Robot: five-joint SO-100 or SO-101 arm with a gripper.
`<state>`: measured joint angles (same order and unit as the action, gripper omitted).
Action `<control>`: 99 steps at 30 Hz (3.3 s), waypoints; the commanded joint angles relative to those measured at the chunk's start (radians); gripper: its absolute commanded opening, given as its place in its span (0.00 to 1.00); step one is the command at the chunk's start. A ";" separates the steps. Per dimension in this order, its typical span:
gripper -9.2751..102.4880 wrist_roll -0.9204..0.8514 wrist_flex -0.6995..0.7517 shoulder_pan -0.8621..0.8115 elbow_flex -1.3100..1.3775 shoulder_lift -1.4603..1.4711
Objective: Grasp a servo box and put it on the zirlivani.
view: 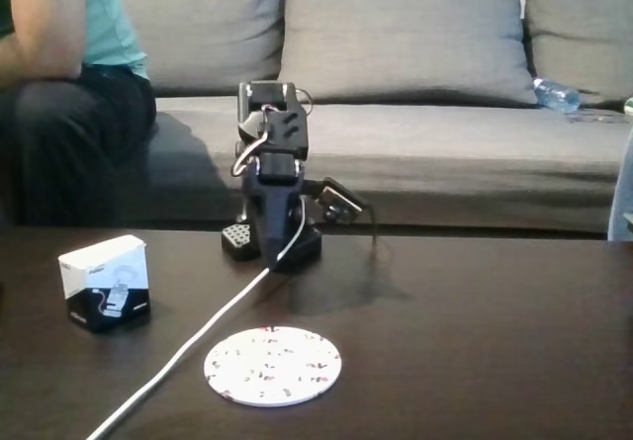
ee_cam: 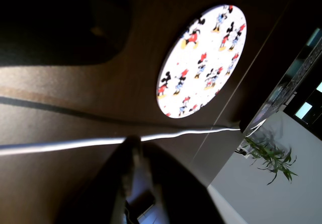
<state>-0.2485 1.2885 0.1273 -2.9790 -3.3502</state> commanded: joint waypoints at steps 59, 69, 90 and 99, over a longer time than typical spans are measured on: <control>0.18 -1.140 0.474 -0.730 1.439 1.316; 0.33 -1.640 0.518 -0.982 1.620 1.635; 0.43 -1.875 0.448 -0.963 1.563 1.798; 0.42 -1.873 0.241 -0.968 1.394 1.798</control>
<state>-2.1169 1.5693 -0.8406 -1.5662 -1.5432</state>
